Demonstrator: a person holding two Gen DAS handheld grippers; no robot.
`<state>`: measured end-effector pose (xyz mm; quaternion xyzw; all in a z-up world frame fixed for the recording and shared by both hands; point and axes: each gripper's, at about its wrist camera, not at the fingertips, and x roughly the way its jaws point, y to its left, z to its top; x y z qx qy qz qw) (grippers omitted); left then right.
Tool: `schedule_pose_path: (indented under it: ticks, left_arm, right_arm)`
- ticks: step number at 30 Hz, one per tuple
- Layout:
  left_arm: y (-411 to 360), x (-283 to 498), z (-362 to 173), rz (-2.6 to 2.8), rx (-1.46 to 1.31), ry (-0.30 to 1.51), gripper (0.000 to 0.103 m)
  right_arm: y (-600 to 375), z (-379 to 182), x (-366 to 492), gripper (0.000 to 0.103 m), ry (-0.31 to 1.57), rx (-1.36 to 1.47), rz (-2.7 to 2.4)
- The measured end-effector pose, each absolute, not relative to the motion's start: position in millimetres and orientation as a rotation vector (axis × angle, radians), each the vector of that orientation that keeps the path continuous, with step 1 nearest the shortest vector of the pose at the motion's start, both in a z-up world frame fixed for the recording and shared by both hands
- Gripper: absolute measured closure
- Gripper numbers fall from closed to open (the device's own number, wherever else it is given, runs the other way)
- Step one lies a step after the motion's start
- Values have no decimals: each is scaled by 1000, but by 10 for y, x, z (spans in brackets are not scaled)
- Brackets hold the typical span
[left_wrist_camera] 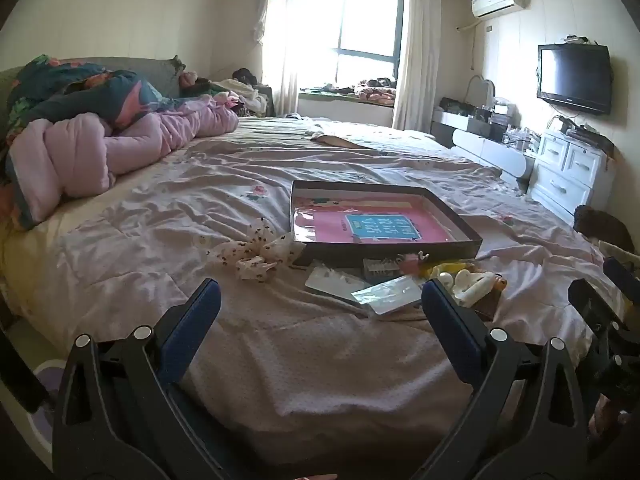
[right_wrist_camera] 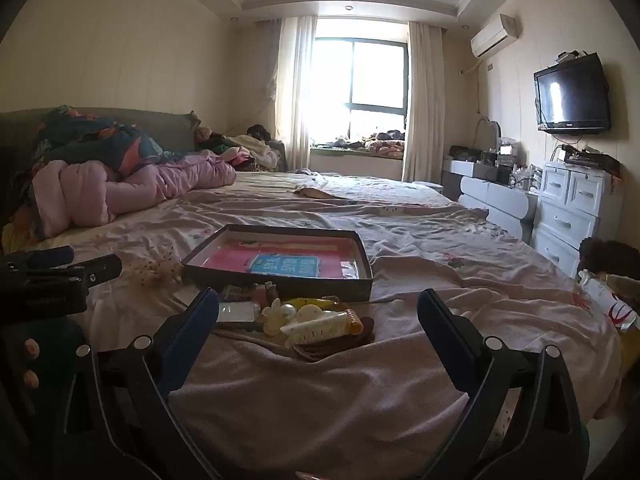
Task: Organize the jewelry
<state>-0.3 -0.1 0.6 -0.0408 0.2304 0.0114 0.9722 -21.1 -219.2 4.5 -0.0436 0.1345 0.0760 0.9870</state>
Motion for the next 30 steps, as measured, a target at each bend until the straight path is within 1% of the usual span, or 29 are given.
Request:
schedule_pose_path:
  ticks: [7,30]
  left_arm:
    - [-10,4,10,15,-82,471,11]
    - [12,13,-17,16,-87,469,11]
  right_arm:
    - [-2189,39,-196,6,303,-71,154]
    - [-2212,88,-197,6,287,-68,157]
